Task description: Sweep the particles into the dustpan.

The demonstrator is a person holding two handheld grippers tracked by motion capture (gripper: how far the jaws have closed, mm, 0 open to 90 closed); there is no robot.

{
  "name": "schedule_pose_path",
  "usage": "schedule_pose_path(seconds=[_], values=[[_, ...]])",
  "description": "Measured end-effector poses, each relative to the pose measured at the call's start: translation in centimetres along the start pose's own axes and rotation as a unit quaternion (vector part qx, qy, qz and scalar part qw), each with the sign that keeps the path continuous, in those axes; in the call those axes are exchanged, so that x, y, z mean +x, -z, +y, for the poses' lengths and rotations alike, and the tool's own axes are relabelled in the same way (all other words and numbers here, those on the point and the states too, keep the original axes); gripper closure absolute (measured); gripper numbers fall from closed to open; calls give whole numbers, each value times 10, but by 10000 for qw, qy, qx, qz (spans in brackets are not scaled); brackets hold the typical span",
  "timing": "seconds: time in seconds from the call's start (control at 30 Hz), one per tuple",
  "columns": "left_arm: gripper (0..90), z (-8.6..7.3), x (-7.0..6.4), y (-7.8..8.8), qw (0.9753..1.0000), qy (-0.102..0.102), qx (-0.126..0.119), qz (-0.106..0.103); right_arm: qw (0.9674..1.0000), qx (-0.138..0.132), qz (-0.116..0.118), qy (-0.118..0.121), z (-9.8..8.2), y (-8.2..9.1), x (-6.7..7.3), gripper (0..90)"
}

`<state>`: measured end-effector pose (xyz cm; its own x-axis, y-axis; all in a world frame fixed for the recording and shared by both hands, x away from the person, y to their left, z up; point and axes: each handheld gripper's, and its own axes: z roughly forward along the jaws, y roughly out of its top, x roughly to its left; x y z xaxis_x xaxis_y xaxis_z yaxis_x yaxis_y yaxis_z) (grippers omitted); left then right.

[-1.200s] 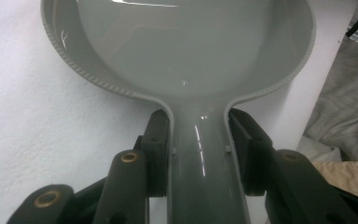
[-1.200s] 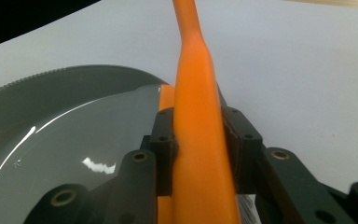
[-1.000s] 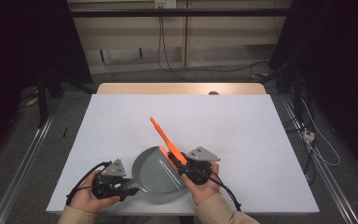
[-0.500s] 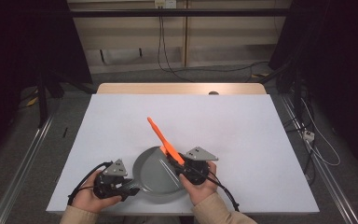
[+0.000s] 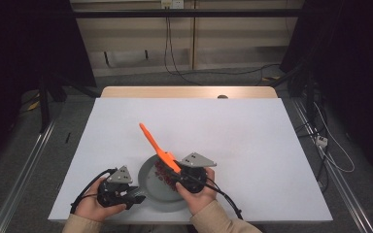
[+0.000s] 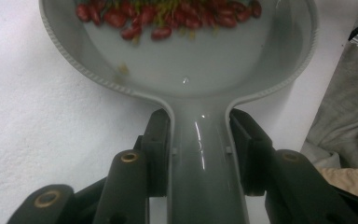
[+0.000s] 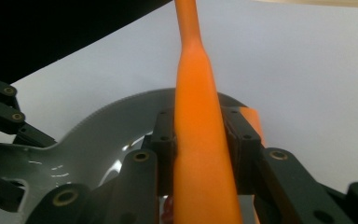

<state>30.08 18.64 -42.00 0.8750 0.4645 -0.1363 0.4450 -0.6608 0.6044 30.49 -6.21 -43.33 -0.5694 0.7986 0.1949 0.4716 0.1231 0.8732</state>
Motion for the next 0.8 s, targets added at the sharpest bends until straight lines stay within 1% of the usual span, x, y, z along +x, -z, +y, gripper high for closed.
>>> schedule_pose_path(seconds=[0.07, 0.17, 0.23, 0.3, 0.33, 0.43, 0.5, 0.53, 0.6, 0.7, 0.8], values=[[626, 0, 0, 0, 10000, -51, 22, -8, 10000, -2, 36, 84, 1, -4, 5, 697], [627, -1, 1, 0, 10000, -53, 33, -9, 9999, 2, 76, 114, 5, -6, 6, 699], [627, -2, 1, -1, 10000, -2, 8, -2, 9999, -23, 92, 93, 7, -4, 4, 700], [627, -3, 1, -2, 10000, -28, 49, 6, 9999, -69, 123, 60, 10, -1, 1, 701], [626, -3, 1, -3, 10000, -5, 26, 12, 9999, -95, 130, 47, 11, 2, 0, 701], [627, -3, 1, -2, 10000, -38, 79, 11, 9997, -192, 139, 76, 16, 8, -5, 702], [627, -3, 1, -3, 10000, -35, 74, 13, 9996, -230, 152, 32, 18, 13, -11, 702], [627, -3, 1, -3, 10000, -28, 84, 14, 9996, -265, 98, 71, 19, 15, -14, 702], [627, -4, 1, -3, 10000, -37, 81, 13, 9996, -284, 51, 22, 19, 19, -22, 703], [627, -4, 1, -4, 10000, -18, 73, 6, 9993, -365, -55, 30, 19, 25, -36, 703], [627, -4, 1, -4, 10000, -21, 88, 4, 9990, -381, -195, 86, 16, 29, -47, 703]])
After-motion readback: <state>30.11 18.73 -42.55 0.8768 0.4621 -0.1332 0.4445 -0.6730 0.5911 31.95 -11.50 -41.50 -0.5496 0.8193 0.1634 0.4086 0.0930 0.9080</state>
